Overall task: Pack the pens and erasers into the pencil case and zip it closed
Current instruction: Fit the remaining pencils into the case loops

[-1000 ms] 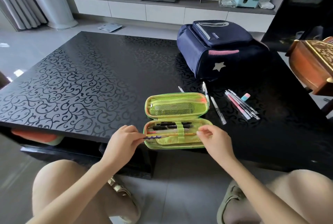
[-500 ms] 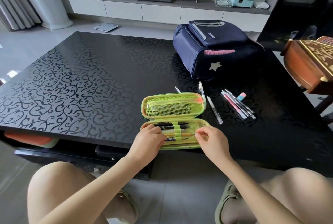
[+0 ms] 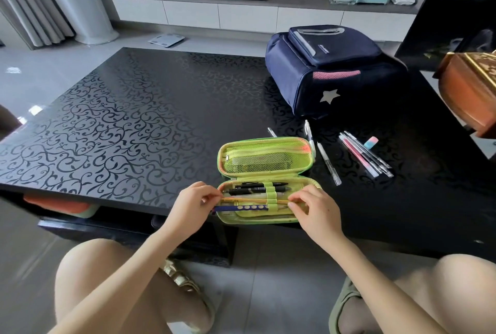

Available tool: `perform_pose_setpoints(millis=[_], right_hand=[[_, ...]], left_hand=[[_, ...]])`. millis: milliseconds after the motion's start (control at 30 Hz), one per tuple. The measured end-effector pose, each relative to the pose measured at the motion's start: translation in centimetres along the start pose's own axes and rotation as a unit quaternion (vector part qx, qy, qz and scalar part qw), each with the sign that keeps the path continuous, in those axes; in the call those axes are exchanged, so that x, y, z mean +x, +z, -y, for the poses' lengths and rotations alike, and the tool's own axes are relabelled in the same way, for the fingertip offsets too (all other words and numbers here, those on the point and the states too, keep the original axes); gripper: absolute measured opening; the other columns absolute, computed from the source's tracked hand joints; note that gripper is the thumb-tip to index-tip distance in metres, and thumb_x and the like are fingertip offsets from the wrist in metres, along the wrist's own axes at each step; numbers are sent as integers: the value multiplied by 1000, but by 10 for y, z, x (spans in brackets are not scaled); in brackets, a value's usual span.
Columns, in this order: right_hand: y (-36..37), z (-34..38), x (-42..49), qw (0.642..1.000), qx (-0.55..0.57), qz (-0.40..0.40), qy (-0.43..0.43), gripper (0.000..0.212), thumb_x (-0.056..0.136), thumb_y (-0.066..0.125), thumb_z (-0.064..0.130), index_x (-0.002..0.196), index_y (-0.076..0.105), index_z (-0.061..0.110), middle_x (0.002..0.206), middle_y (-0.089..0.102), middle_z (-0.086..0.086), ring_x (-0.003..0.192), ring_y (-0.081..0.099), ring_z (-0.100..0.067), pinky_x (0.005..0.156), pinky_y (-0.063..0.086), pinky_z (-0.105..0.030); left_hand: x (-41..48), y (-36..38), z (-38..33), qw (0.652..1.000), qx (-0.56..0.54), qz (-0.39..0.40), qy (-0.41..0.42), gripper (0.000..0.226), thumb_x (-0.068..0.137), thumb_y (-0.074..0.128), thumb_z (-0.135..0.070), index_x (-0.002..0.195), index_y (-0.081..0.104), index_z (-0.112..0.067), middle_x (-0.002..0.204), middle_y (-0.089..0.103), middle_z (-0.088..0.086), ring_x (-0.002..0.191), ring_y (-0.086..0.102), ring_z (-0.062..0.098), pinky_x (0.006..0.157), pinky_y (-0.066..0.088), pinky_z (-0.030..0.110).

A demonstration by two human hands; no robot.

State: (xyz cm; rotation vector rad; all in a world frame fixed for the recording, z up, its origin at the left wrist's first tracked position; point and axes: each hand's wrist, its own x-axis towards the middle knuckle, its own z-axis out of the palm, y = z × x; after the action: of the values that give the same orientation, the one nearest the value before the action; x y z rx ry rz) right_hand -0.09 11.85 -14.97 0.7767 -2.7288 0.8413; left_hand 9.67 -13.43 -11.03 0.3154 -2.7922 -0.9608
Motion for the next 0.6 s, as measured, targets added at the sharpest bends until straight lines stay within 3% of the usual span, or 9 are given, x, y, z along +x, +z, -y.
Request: perform_pose_setpoints(millis=[133, 333, 467, 600], right_hand=[[-1, -2, 2, 1000, -2, 13, 8, 3, 79, 73, 17, 78, 69, 17, 79, 63, 8, 65, 48, -5, 52, 28, -9], [-7, -8, 6, 999, 13, 33, 19, 2, 83, 68, 20, 81, 68, 19, 83, 62, 10, 66, 56, -9, 56, 47, -27], [-5, -9, 6, 999, 8, 32, 24, 3, 83, 67, 20, 81, 68, 20, 84, 62, 10, 65, 55, -9, 55, 45, -25], [-3, -10, 4, 999, 13, 27, 26, 2, 82, 68, 20, 80, 68, 20, 83, 60, 9, 64, 53, -8, 53, 38, -17]], left_hand=[[7, 10, -10, 1000, -12, 4, 3, 10, 82, 67, -9, 88, 74, -12, 82, 61, -6, 73, 54, 7, 65, 36, 1], [-2, 6, -11, 999, -23, -8, 27, 5, 79, 71, -21, 84, 72, -21, 80, 56, -8, 67, 50, 2, 60, 36, 8], [-10, 2, 2, 997, 15, 32, 62, 9, 76, 75, -15, 84, 74, -16, 79, 55, -12, 71, 50, 2, 65, 35, 10], [-1, 15, -6, 993, 39, 32, 105, 8, 73, 76, -13, 81, 74, -13, 79, 62, -3, 77, 57, 20, 71, 44, 25]])
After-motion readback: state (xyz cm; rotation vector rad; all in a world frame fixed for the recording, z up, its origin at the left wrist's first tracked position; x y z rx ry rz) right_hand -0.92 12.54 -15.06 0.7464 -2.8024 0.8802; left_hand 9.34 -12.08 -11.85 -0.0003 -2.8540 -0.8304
